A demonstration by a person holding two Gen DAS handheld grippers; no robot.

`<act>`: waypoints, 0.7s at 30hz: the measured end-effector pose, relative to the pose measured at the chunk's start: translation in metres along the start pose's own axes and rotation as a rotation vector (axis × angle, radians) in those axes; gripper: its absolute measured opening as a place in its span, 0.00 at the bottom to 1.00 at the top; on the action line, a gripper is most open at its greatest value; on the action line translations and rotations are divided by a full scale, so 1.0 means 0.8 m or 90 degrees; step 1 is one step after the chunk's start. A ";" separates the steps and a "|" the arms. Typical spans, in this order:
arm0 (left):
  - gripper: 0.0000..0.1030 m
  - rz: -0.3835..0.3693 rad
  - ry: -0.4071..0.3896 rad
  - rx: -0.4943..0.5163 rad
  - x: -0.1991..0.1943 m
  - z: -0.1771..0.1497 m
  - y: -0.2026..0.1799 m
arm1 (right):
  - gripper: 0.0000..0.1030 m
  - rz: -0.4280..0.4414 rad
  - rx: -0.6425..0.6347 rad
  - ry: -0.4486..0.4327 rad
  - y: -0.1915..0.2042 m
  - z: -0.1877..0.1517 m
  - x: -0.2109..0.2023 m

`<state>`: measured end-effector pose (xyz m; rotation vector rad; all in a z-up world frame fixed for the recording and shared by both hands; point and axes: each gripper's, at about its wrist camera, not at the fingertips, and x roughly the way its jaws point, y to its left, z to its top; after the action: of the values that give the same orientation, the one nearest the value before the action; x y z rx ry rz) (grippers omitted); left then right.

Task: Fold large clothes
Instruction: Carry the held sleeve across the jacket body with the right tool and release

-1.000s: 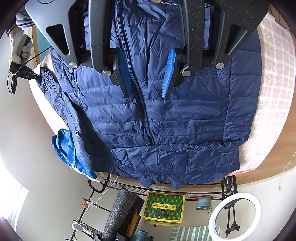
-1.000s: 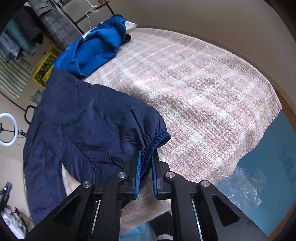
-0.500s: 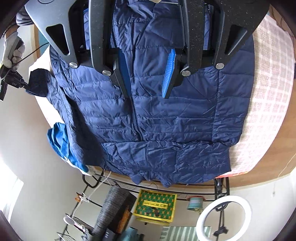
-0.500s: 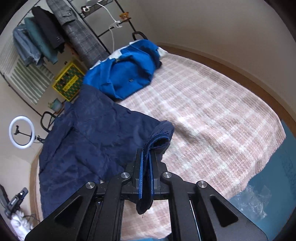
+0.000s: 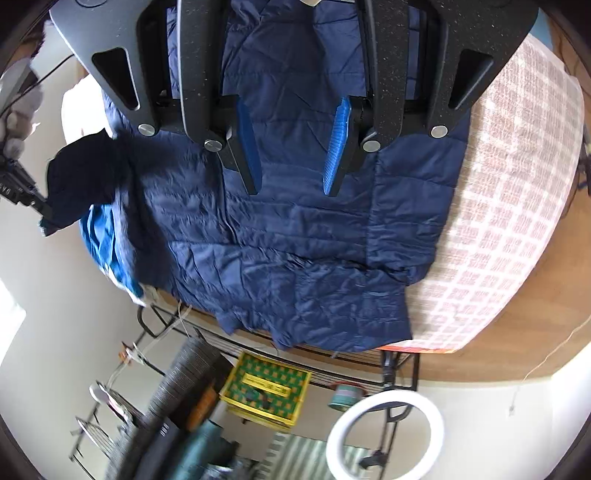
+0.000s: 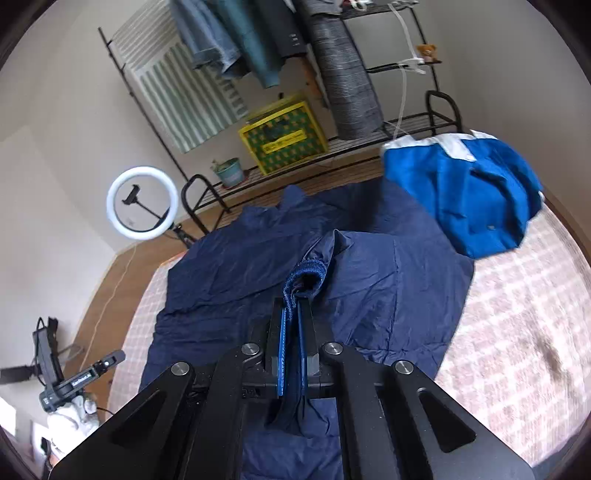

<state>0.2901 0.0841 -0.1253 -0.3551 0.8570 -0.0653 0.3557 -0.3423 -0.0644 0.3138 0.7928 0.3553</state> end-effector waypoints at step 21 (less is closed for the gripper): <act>0.34 0.003 0.037 -0.046 0.022 -0.002 0.038 | 0.12 0.082 -0.137 0.218 0.129 -0.088 0.234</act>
<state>0.2977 0.1090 -0.1491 -0.4208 0.9189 -0.0404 0.4055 -0.1613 -0.1879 0.1017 1.0629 0.6213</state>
